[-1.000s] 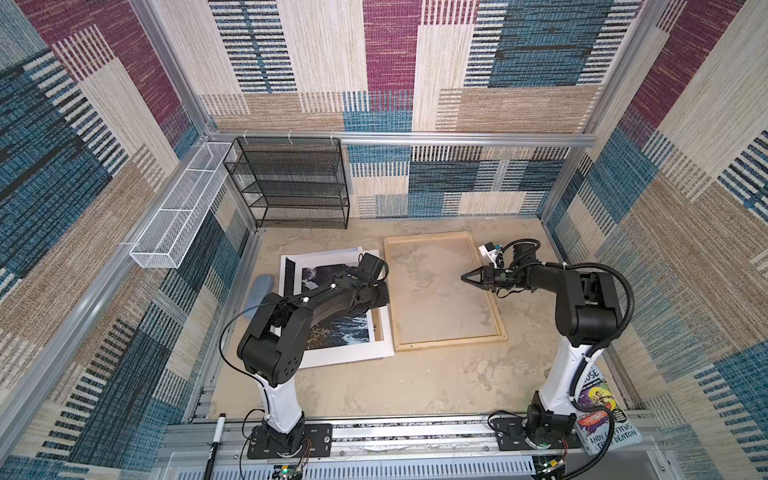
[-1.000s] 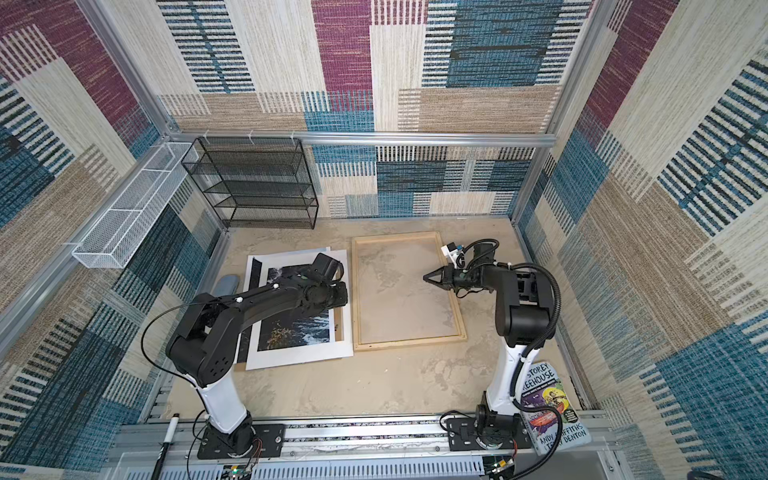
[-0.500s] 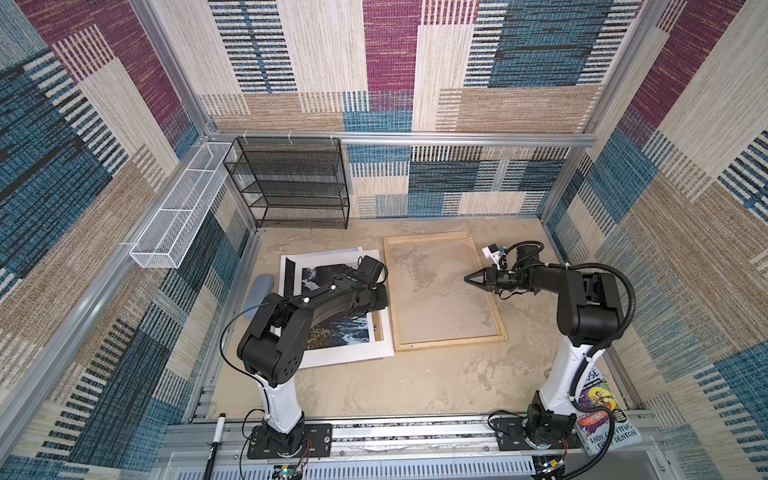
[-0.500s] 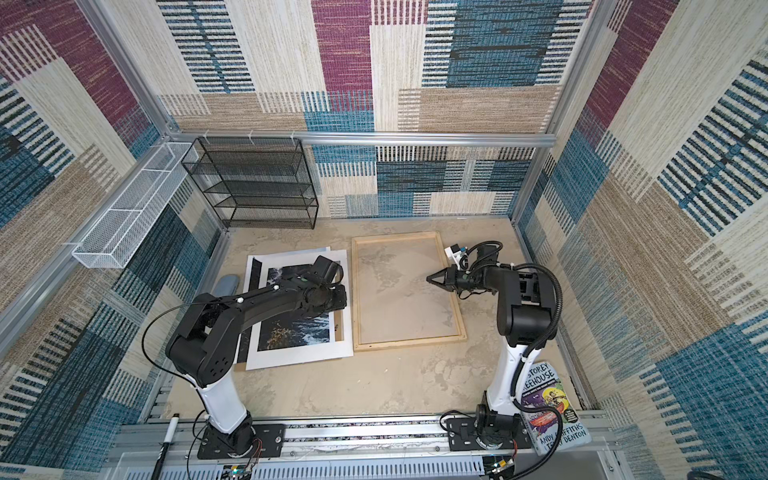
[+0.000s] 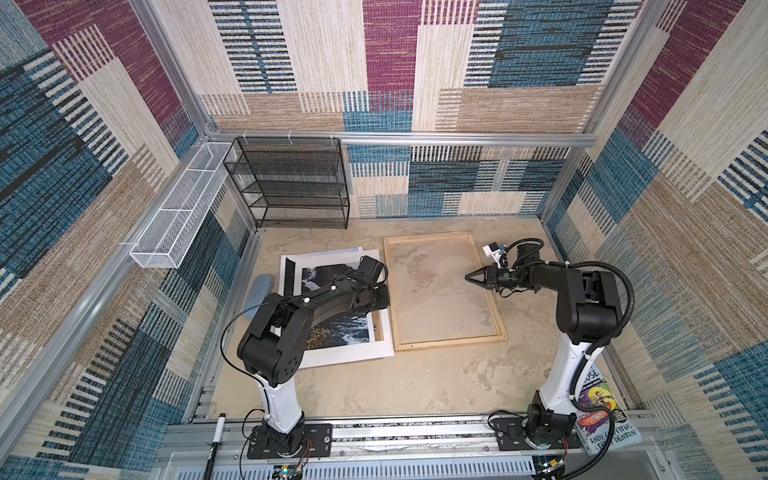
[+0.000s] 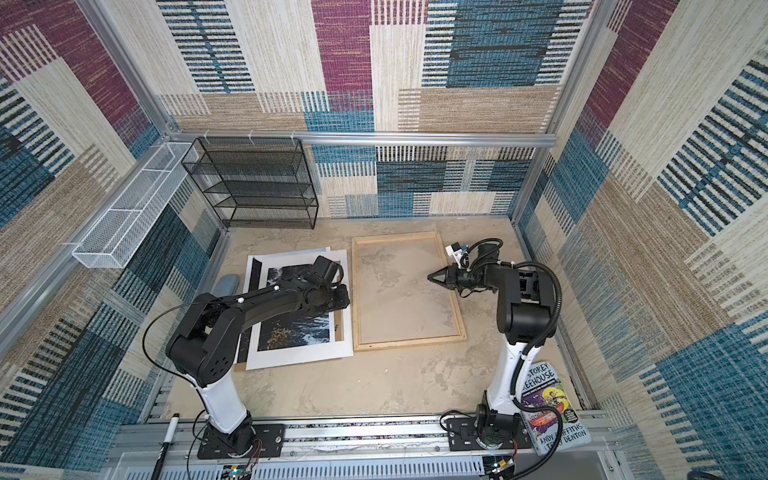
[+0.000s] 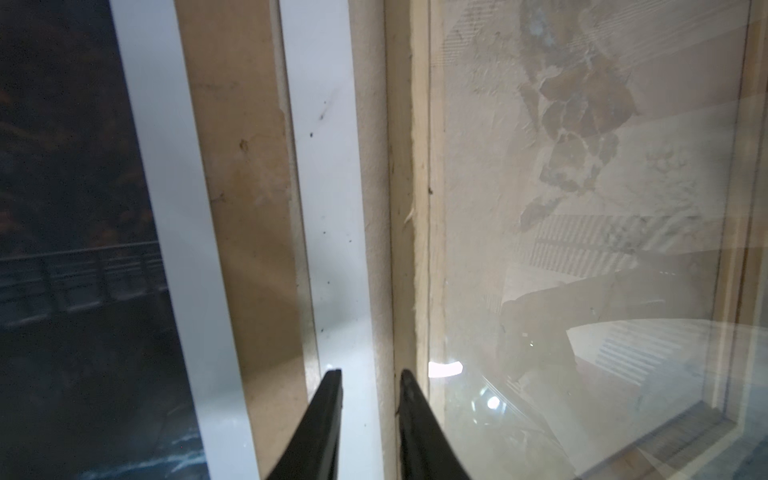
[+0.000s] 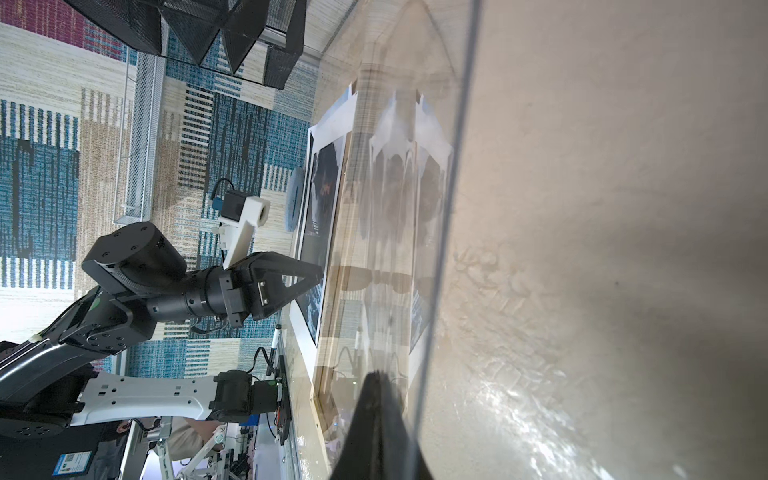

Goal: Put the photo into the frame

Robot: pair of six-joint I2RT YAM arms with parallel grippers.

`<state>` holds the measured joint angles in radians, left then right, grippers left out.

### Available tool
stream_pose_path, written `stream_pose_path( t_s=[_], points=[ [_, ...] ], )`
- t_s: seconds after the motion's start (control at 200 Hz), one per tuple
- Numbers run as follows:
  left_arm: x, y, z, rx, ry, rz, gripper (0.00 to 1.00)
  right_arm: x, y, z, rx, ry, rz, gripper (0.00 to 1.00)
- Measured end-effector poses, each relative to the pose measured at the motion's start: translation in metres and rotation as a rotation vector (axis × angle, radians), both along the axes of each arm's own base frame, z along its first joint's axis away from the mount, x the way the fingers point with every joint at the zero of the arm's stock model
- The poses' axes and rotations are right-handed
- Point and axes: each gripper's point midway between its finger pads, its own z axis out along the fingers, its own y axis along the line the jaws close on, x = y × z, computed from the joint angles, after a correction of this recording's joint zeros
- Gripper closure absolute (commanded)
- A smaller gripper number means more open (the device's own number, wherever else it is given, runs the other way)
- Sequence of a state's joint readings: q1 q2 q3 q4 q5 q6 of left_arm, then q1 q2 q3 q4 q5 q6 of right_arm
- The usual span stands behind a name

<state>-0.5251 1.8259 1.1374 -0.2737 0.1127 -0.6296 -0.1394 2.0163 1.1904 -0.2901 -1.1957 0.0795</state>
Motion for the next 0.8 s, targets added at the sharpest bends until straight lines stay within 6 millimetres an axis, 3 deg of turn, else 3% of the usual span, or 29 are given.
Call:
stream_pose_path(
  t_s=[0.801],
  points=[
    [0.001,-0.006,-0.009,-0.015,0.013,-0.011,0.72,-0.002,-0.006,-0.024,-0.052,0.05,-0.003,1.0]
  ],
)
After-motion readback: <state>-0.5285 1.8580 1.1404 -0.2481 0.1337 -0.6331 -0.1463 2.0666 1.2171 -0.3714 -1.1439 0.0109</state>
